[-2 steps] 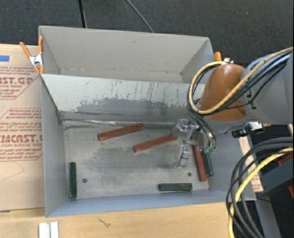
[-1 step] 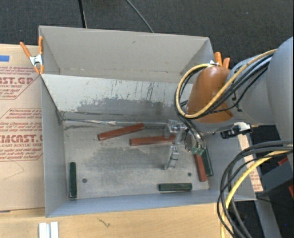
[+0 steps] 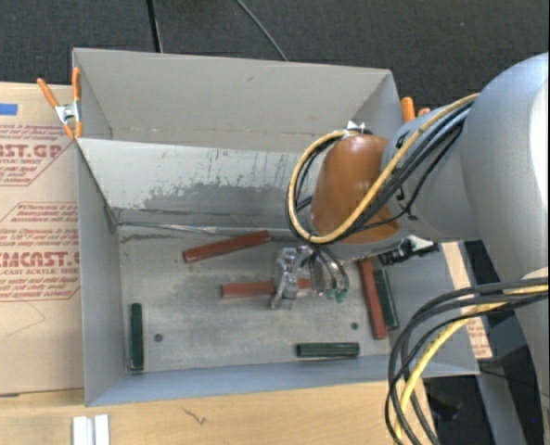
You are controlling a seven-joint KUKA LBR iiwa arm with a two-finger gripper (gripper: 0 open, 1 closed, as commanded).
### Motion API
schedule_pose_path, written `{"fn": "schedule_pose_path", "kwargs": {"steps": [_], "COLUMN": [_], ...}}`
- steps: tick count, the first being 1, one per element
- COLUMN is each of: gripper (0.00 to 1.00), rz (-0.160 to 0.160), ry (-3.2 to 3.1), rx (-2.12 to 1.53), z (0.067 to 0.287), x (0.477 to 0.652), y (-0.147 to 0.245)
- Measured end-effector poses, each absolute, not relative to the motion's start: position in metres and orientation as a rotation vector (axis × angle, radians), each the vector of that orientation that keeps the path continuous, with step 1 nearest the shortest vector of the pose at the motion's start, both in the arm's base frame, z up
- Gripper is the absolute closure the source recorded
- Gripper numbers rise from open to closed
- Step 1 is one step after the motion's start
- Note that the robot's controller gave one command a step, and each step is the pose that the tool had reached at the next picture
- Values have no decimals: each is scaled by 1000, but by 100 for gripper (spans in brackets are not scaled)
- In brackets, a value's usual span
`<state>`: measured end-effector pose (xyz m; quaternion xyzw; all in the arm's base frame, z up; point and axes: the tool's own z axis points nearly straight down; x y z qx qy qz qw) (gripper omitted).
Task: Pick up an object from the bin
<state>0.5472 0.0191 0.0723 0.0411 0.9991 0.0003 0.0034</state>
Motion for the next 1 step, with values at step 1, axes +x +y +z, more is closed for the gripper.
{"fn": "schedule_pose_path", "kwargs": {"steps": [1], "gripper": [100], "rz": [1], "ry": [3132], "rx": [129], "z": [72], "x": [547], "y": [19]}}
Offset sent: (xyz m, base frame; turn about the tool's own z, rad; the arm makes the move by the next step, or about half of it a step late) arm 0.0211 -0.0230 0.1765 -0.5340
